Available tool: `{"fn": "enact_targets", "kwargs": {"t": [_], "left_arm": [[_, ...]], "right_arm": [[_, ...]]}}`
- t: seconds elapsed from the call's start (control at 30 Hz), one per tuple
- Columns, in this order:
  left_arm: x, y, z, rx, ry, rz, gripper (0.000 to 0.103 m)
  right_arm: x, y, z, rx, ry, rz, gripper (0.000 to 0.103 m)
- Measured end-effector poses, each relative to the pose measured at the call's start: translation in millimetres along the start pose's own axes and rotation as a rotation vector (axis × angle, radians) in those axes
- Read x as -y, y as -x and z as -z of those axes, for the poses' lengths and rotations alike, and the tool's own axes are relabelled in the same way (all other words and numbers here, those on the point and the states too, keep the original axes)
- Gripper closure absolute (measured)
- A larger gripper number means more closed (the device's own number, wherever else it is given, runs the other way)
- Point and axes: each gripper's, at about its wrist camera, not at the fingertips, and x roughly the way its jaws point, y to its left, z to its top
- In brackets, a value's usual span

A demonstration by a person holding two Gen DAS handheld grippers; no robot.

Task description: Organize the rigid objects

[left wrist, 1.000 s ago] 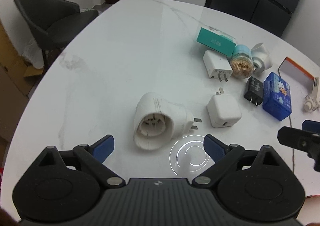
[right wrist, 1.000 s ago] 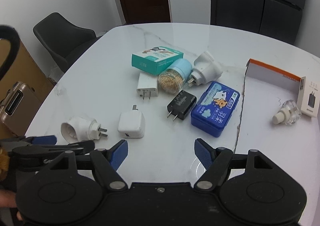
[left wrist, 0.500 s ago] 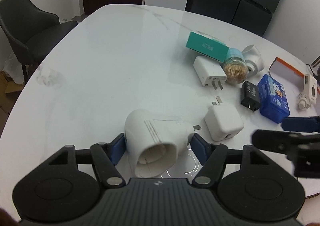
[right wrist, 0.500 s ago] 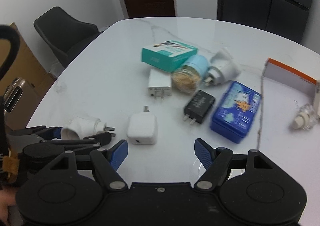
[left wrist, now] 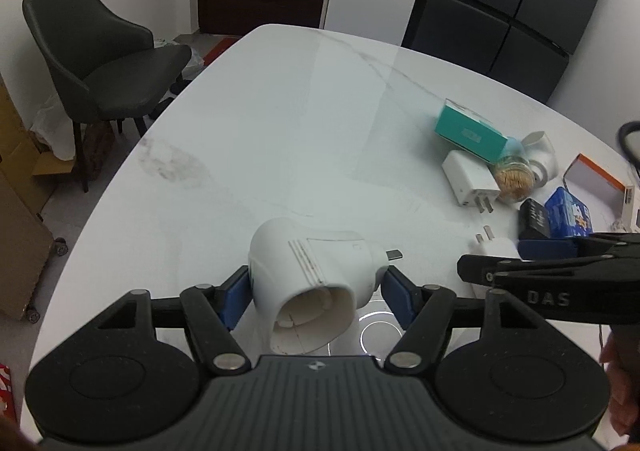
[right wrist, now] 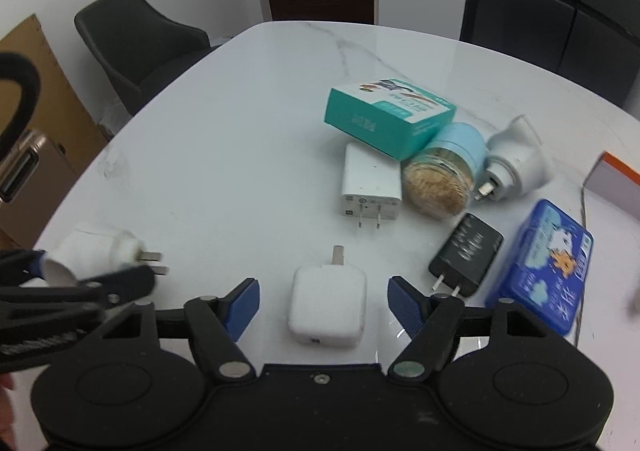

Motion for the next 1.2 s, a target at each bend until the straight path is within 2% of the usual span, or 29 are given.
{"fn": "enact_targets", "kwargs": {"t": [0.03, 0.1, 0.33, 0.7, 1.2], "left_arm": [[-0.7, 0.0, 0.0, 0.0, 0.005, -0.002, 0.033], [-1.5, 0.1, -0.7, -0.001, 0.012, 0.0, 0.033], [4.3, 4.6, -4.0, 0.002, 0.009, 0.001, 0.033], [25.6, 27.5, -13.2, 0.036, 0.011, -0.015, 0.033], [75.2, 56.3, -15.6, 0.082, -0.039, 0.027, 0.033]], "right_arm": [[-0.9, -3.0, -0.4, -0.005, 0.006, 0.002, 0.032], [-2.8, -7.7, -0.3, -0.021, 0.017, 0.017, 0.052], [-6.4, 5.0, 4.1, 0.004, 0.017, 0.013, 0.052], [-0.6, 58.4, 3.5, 0.086, -0.031, -0.005, 0.052], [37.5, 115.4, 20.7, 0.155, -0.103, 0.021, 0.052]]}}
